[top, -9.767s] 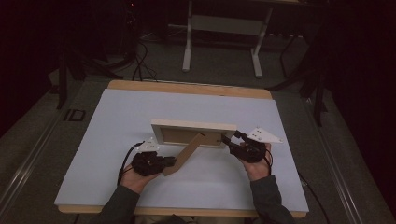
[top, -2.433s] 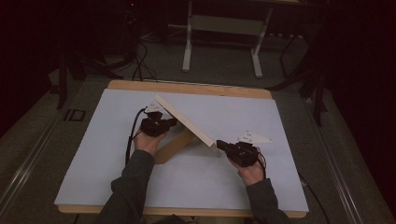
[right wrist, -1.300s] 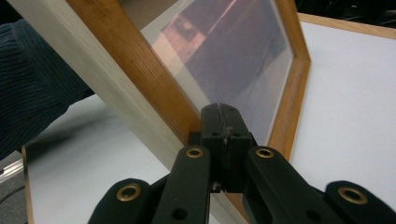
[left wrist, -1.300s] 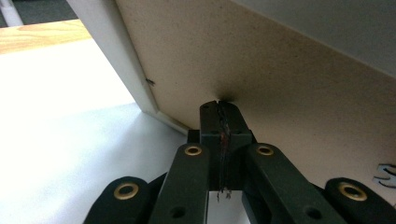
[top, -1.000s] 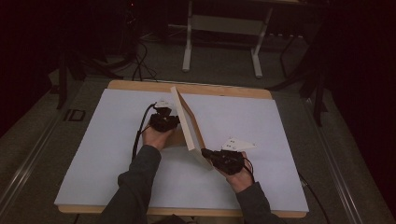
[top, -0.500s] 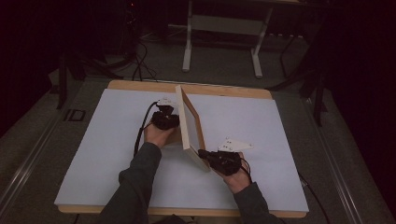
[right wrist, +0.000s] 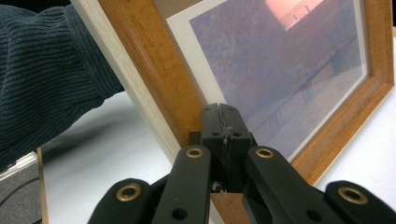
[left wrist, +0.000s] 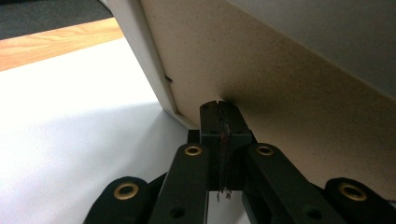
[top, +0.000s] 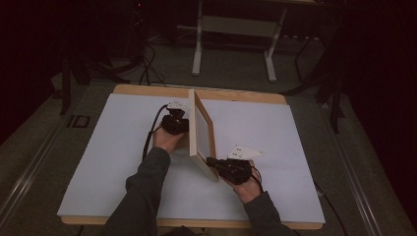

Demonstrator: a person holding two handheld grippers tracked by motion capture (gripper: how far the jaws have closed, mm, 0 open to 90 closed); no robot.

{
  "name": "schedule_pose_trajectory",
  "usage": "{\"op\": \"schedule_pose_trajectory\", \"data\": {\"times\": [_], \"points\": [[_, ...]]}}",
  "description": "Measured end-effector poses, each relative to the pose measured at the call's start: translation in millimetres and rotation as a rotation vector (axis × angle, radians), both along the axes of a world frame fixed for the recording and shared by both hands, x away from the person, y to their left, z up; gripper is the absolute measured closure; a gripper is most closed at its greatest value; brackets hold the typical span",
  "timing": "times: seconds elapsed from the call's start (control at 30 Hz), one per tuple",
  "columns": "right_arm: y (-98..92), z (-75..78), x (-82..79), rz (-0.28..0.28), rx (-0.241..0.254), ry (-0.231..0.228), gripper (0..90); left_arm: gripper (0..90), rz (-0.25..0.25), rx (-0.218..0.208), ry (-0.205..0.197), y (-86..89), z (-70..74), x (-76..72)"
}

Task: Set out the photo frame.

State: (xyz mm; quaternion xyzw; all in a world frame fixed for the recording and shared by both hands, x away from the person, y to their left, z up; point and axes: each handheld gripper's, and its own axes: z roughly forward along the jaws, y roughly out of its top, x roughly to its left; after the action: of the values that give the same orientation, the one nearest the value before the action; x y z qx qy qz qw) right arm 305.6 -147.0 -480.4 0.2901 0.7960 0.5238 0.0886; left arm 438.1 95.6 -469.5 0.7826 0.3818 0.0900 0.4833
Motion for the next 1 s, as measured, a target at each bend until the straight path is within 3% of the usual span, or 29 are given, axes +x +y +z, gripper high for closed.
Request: {"op": "schedule_pose_trajectory", "data": {"times": [0.2, 0.37, 0.63, 1.0], "points": [[2.0, 0.0, 0.5, 0.001, 0.000, 0.001, 89.9, 90.0, -0.013, -0.005, -0.004, 0.7, -0.3, 2.5], [7.3, -0.1, 1.4, 0.003, 0.000, 0.001, 89.8, 90.0, -0.025, 0.028, -0.010, -2.7, 3.4, 6.8], [11.4, -0.7, 3.3, 0.005, 0.003, 0.002, 89.8, 90.0, -0.023, 0.008, -0.011, -1.1, 2.8, 8.7], [5.1, 0.0, 4.9, -0.004, -0.011, -0.005, 86.3, 87.5, 0.065, -0.022, -0.002, 11.4, -0.5, 5.7]]}}
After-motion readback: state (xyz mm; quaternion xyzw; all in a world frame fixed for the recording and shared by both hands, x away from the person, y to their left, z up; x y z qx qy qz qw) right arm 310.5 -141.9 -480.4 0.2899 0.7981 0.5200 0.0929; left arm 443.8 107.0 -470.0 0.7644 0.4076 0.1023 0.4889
